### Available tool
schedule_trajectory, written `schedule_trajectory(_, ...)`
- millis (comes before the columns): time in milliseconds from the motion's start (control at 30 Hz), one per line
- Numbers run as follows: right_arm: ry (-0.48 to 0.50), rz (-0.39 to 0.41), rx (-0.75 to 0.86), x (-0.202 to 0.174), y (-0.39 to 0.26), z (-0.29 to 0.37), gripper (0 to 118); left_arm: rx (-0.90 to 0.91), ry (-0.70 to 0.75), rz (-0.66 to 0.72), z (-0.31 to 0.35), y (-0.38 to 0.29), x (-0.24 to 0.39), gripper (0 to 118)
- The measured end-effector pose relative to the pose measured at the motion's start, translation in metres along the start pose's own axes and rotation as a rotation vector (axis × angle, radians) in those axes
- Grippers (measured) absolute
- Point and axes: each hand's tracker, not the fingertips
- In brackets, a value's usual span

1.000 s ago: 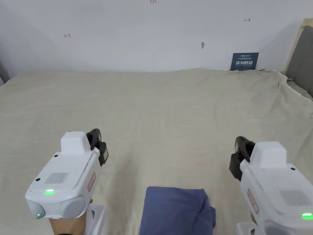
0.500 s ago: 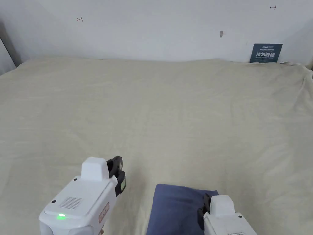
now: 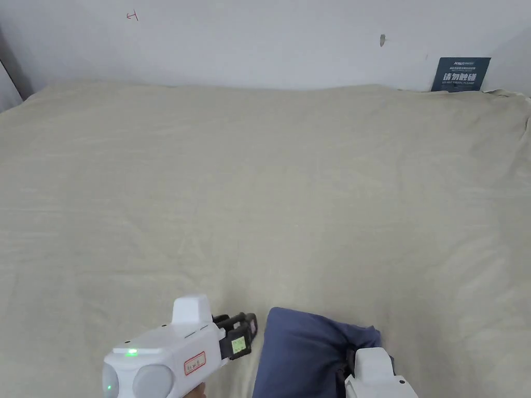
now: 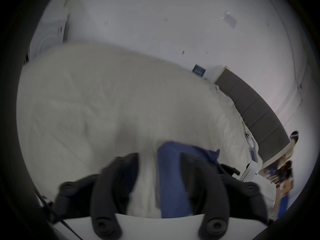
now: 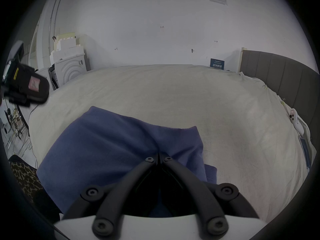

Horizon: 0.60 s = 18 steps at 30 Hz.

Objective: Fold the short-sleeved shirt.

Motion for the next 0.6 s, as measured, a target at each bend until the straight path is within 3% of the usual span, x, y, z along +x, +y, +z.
schedule_trajectory(33, 0.003, -0.002, -0.003, 0.001, 0.001, 0.000, 0, -0.039, -0.015, 0.034, -0.006, 0.000, -0.001, 61)
schedule_trajectory(100, 0.012, 0.006, -0.011, 0.002, 0.003, 0.001, 0, -0.111, -0.081, 0.099, -0.023, 0.000, -0.008, 88)
schedule_trajectory(167, 0.019, 0.016, -0.017, 0.003, 0.004, 0.001, 0, -0.166, -0.123, 0.133, -0.039, 0.001, -0.013, 96)
schedule_trajectory(500, 0.045, 0.004, -0.022, 0.008, 0.003, 0.001, 0, -0.443, -0.291, 0.047, -0.096, 0.009, -0.026, 92)
schedule_trajectory(567, 0.048, -0.001, -0.022, 0.009, 0.003, 0.001, 0, -0.455, -0.308, -0.001, -0.096, 0.011, -0.024, 79)
schedule_trajectory(600, 0.051, -0.004, -0.023, 0.010, 0.003, 0.001, 0, -0.462, -0.307, -0.016, -0.097, 0.012, -0.024, 63)
